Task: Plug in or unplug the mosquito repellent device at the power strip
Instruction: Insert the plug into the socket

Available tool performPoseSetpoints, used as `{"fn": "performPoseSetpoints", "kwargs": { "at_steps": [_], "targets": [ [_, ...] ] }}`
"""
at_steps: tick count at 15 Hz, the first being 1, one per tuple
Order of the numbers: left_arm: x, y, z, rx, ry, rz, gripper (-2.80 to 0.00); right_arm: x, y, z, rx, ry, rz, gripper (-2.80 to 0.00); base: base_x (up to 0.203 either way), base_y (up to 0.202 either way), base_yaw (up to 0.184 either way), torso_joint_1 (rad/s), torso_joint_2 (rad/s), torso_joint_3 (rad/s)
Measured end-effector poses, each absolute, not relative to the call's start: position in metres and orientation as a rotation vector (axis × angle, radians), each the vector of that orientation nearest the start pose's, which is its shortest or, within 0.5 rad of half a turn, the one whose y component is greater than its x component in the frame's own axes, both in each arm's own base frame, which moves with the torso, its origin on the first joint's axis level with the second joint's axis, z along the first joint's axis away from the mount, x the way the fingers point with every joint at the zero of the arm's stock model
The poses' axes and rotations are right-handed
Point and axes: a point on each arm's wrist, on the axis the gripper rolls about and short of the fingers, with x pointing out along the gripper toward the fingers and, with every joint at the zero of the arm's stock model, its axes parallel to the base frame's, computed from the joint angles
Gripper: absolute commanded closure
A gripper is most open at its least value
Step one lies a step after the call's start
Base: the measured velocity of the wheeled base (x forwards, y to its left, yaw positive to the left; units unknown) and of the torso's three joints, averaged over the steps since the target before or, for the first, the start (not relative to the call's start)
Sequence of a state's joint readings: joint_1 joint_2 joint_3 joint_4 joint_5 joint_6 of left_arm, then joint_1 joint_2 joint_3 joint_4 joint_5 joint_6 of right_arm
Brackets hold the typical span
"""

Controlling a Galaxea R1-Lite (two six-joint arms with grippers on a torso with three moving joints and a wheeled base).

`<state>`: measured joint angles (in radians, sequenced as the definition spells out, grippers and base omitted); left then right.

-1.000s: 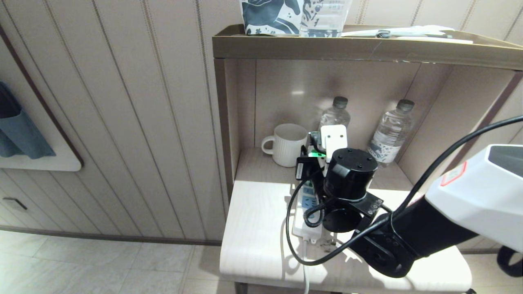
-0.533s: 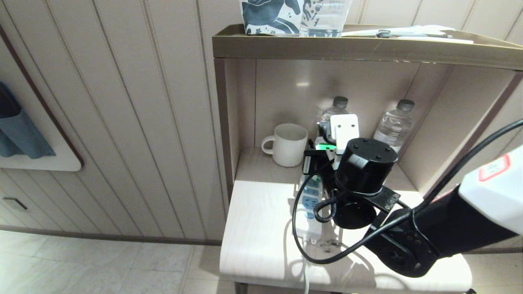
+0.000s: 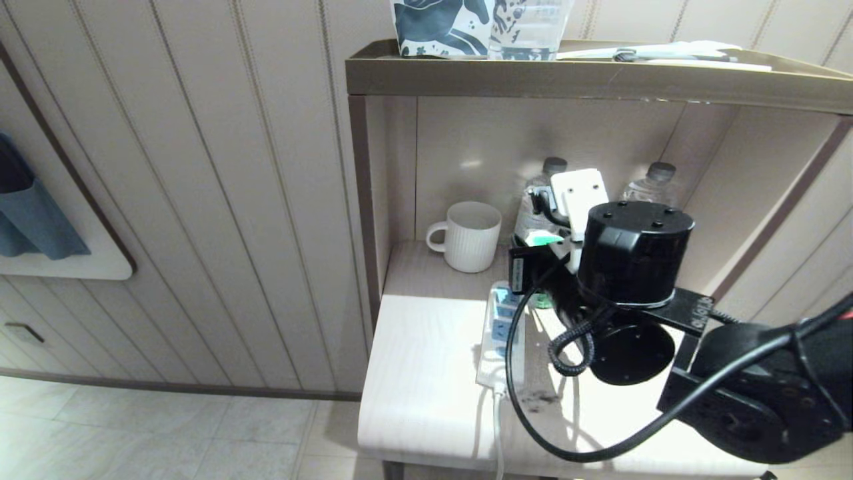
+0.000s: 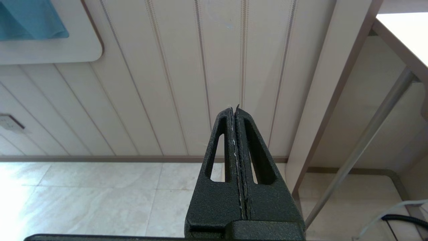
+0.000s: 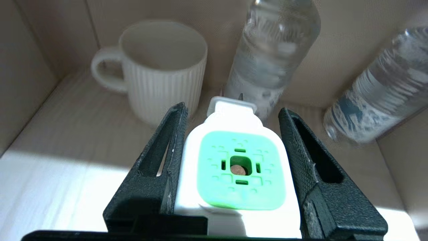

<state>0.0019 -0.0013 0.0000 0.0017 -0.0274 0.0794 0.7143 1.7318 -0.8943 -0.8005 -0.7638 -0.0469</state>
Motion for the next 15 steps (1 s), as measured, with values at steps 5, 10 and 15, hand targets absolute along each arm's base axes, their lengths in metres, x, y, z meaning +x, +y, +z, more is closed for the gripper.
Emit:
{"fn": "performPoseSetpoints", "kwargs": {
  "at_steps": [5, 10, 15],
  "targets": [
    [-0.023, -0.001, 0.075, 0.079, -0.001, -0.025, 0.00, 0.224, 0.187, 0.273, -0.053, 0.258, 0.044, 0.00, 0.000, 0.000, 0.000, 0.000, 0.00, 0.000],
    [-0.023, -0.001, 0.075, 0.079, -0.001, -0.025, 0.00, 0.208, 0.171, 0.323, 0.018, 0.596, 0.168, 0.00, 0.000, 0.000, 0.000, 0.000, 0.00, 0.000],
    [-0.023, -0.001, 0.075, 0.080, -0.001, -0.026, 0.00, 0.226, 0.179, 0.309, -0.037, 0.915, 0.182, 0.00, 0.000, 0.000, 0.000, 0.000, 0.00, 0.000]
  ]
}}
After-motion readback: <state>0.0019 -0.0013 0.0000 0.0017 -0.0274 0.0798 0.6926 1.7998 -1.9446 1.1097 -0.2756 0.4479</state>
